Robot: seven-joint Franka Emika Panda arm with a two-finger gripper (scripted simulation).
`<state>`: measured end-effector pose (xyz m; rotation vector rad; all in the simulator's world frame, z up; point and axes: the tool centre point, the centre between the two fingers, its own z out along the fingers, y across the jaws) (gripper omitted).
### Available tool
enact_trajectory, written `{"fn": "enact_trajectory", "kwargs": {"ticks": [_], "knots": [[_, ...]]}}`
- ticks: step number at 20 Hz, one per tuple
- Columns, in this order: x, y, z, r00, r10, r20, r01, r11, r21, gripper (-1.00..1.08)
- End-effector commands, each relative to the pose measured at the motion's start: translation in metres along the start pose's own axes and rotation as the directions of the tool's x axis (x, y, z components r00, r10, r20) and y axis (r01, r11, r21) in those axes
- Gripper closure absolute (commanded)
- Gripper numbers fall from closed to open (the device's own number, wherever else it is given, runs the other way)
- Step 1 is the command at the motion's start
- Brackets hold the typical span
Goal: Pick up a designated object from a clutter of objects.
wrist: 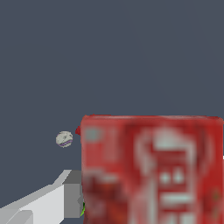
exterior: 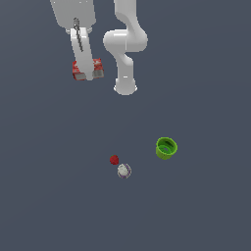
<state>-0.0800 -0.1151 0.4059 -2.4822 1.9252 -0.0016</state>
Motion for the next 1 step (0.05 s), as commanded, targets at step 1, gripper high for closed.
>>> {"fn": "enact_trajectory", "kwargs": {"ticks": [1], "knots": [[-0.0003, 0.0008, -0.0021, 1.000, 0.000, 0.000, 0.000, 1.000, -0.001, 1.08]]}}
